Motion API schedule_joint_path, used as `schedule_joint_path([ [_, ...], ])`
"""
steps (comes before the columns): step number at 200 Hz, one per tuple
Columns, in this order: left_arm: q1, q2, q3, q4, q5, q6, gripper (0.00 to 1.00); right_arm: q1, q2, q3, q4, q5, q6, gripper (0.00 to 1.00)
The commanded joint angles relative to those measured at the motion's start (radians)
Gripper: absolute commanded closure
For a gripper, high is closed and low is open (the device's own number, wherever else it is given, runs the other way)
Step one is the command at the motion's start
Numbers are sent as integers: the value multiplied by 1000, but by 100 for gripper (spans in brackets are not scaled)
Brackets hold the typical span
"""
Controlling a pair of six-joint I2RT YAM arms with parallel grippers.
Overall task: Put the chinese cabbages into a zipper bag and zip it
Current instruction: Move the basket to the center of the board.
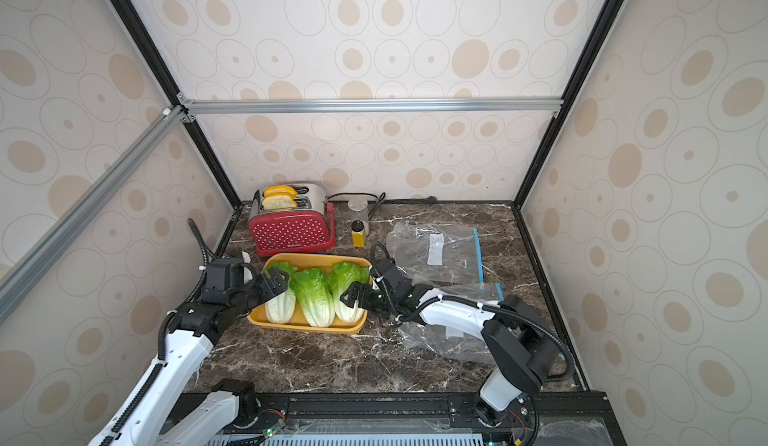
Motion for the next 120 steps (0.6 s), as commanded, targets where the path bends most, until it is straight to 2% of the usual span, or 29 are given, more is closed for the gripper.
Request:
schedule_joint_path([
  [1,-4,25,69,26,8,32,1,16,43,73,93,0,14,0],
  [34,-8,45,87,30,23,44,1,5,-9,72,-32,53,-59,0],
  [60,-40,41,93,30,25,45,1,-27,-154,33,-226,159,-141,0],
  [78,-109,46,106,24,-4,44,1,-67,-279,11,-385,252,-191,0],
  [97,-208,73,132,20,-40,38,1,-137,-399,-9,-530,282,-226,0],
  [120,-368,130,180,25,-112,31,1,-195,-537,-5,-720,365,-270,0],
])
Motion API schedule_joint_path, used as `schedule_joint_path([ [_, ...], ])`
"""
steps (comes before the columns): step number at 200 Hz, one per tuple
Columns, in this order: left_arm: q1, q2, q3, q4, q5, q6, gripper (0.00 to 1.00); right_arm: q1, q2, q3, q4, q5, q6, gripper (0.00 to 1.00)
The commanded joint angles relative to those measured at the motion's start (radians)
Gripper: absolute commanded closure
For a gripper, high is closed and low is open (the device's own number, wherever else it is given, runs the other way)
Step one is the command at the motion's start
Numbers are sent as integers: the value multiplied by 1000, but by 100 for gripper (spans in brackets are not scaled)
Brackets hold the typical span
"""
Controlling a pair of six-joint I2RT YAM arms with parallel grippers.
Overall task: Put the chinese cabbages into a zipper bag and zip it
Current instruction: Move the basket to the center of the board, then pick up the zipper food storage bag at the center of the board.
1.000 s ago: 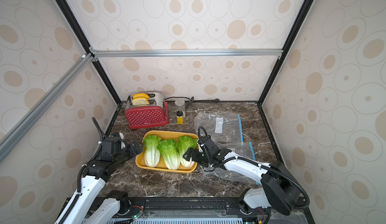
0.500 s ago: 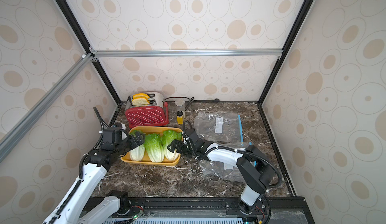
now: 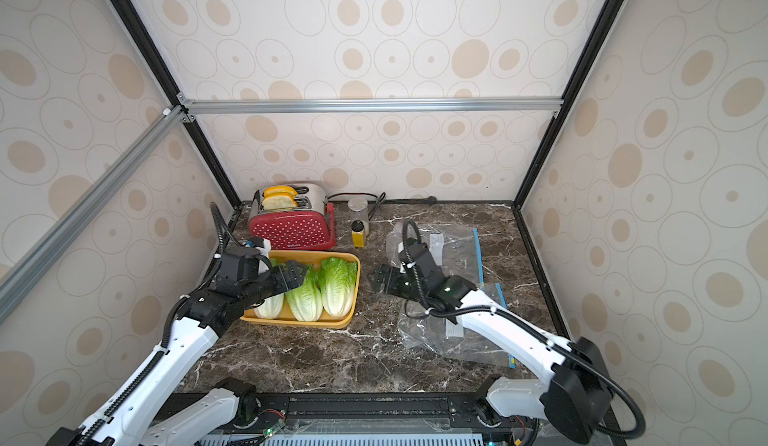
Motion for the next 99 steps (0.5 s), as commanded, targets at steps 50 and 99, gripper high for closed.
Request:
schedule_joint_path([
  [50,-457,314,208,87,-87,8,1,-149,-351,-7,-656,226,-44,0],
  [99,-603,584,299,193,25,70,9,-179,-467,-9,-782,262,-2,0],
])
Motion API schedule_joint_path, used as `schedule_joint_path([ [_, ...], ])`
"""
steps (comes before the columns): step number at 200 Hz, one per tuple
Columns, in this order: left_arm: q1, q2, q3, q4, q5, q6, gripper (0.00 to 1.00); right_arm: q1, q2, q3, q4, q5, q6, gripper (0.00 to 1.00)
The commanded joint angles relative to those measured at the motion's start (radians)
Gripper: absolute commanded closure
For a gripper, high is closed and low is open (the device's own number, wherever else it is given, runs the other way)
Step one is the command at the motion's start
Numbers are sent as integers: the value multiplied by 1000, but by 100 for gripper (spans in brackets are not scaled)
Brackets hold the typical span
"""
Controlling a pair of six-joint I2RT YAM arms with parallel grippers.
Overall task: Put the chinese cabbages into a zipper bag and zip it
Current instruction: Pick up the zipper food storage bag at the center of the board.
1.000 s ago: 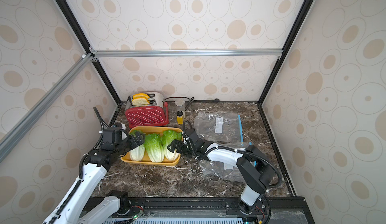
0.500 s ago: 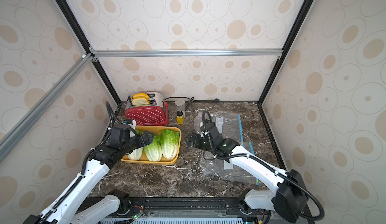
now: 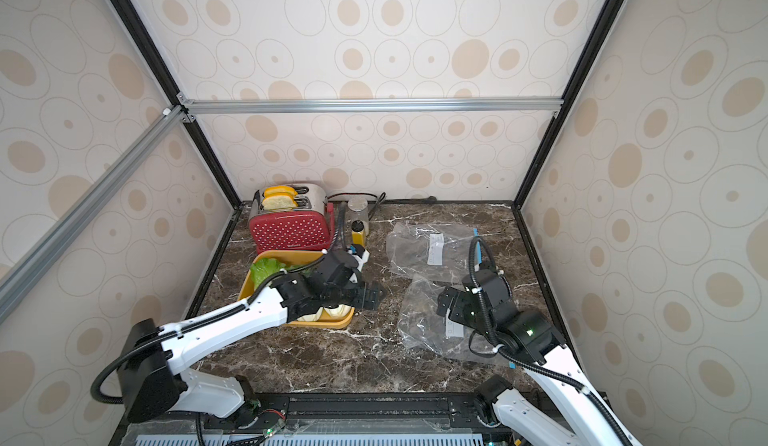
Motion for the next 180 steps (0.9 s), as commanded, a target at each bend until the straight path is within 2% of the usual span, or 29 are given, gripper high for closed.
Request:
schedule_joint_path([
  [1,-49,96,71,51,57,57,9,-12,-17,-4,-127,47,32,0],
  [46,-66,260,96,111,94,143,19,-26,-8,-15,-104,28,20,0],
  [74,-66,355,105,189,136,131,22,-58,13,-31,-74,-9,5,0],
  [102,-68,430,122,241,137,137,30,-105,21,-52,-36,-59,-17,0],
  [147,-68,479,131,301,87,123,57,-198,58,-76,33,-174,-59,0],
  [168,-59,480,127,313,70,104,82,-239,66,-89,66,-223,-77,0],
  [180,-50,471,123,318,82,93,91,-282,74,-95,82,-257,-88,0],
])
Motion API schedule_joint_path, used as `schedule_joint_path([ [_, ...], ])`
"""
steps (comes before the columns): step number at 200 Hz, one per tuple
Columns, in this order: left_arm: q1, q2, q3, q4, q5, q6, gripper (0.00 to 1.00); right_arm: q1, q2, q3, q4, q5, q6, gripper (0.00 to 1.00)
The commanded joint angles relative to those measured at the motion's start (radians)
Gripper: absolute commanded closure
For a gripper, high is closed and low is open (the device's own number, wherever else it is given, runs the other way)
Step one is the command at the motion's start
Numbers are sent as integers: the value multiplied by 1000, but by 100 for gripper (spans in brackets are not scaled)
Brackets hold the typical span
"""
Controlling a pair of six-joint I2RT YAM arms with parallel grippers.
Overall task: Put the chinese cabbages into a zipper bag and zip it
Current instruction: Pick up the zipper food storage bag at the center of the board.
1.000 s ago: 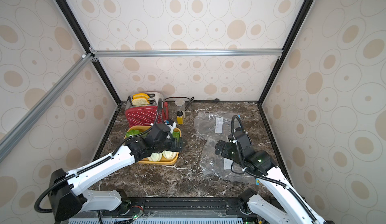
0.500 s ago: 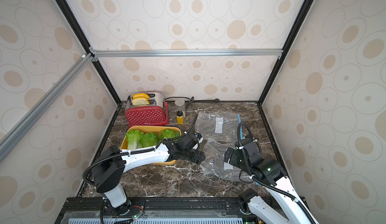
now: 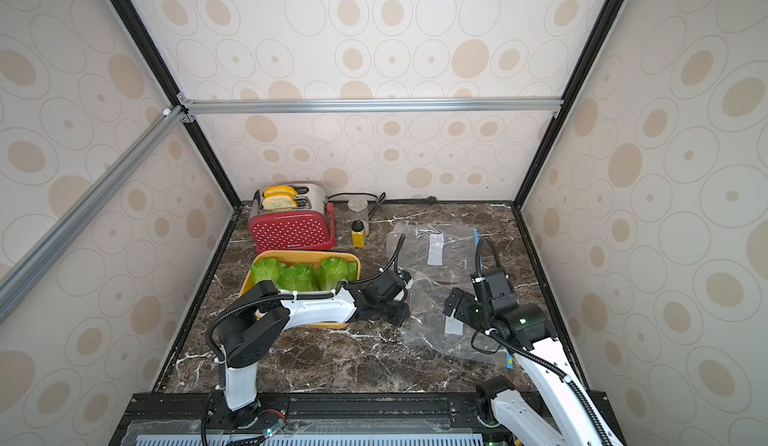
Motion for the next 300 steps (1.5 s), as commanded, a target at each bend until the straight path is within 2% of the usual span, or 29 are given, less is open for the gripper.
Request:
schedule_joint_path([
  [1,12,-10,33,37,-15,-19,91,-59,9,-17,35,-80,-30,0],
  [19,38,-44,23,32,26,-24,100,-114,16,-19,62,-138,-48,0],
  [32,63,-77,13,25,94,-13,100,-155,19,-19,84,-178,-62,0],
  [60,111,-223,-60,0,160,4,100,-259,44,-10,130,-302,-81,0],
  [81,154,-344,-96,-92,173,22,100,-320,62,2,161,-369,-94,0],
  [118,266,-530,-135,-241,268,37,100,-414,96,-1,262,-509,-101,0],
  [155,362,-645,-124,-339,351,45,100,-426,160,-19,432,-654,-97,0],
  [178,414,-695,-125,-320,423,7,100,-426,225,-29,456,-653,-92,0],
  [197,418,-710,-106,-315,454,-12,100,-426,261,-65,551,-720,-61,0],
  [261,419,-731,-30,-222,543,-128,100,-427,313,-157,608,-758,-95,0],
  [300,419,-760,40,-210,543,-177,100,-429,299,-211,682,-772,-63,0],
])
